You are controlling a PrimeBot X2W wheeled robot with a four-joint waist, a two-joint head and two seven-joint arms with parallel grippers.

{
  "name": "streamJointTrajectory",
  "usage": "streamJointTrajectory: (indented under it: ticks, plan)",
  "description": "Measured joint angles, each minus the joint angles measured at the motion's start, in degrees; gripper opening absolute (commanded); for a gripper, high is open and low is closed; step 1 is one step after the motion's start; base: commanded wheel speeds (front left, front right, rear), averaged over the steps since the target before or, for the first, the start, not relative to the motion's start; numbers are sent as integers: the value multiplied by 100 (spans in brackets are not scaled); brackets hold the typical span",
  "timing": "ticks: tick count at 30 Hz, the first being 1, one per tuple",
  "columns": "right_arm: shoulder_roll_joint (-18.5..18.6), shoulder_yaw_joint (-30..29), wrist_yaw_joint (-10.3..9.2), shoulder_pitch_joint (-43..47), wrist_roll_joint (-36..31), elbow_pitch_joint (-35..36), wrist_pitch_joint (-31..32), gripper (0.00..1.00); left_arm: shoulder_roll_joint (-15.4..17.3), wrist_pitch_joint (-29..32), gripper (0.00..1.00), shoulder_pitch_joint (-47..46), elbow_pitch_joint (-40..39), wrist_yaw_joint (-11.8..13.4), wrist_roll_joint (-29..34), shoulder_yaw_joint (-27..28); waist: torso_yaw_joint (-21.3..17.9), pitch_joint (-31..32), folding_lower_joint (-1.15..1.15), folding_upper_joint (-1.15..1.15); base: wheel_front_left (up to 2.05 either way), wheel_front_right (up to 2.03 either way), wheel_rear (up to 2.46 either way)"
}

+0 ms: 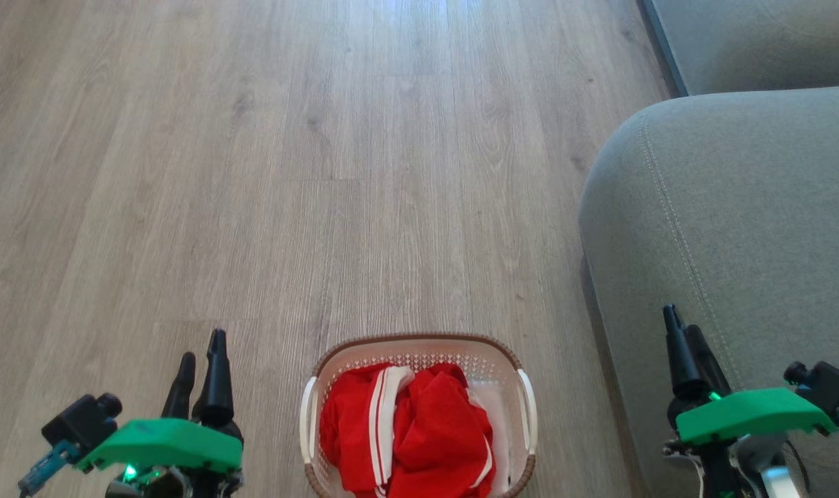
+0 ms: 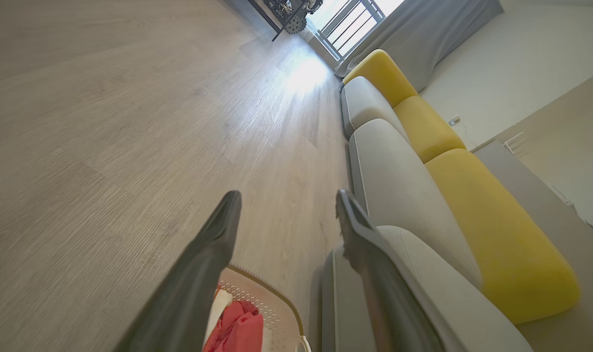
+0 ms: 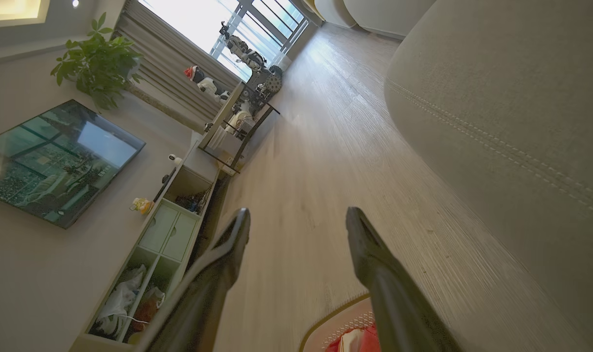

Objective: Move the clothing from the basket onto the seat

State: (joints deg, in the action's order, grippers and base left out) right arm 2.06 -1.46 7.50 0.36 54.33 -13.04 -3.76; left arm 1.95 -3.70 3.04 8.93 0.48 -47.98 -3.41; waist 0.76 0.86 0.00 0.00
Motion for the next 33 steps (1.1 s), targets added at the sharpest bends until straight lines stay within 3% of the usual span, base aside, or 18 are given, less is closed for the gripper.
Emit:
streamJointTrajectory:
  ticks: [33]
  plan:
    - [3, 283, 0, 25, -2343, 31, -531, 100, 145, -547, 100, 233, -123, 469, 2368, -500, 62, 3, 0, 0, 0, 0, 0]
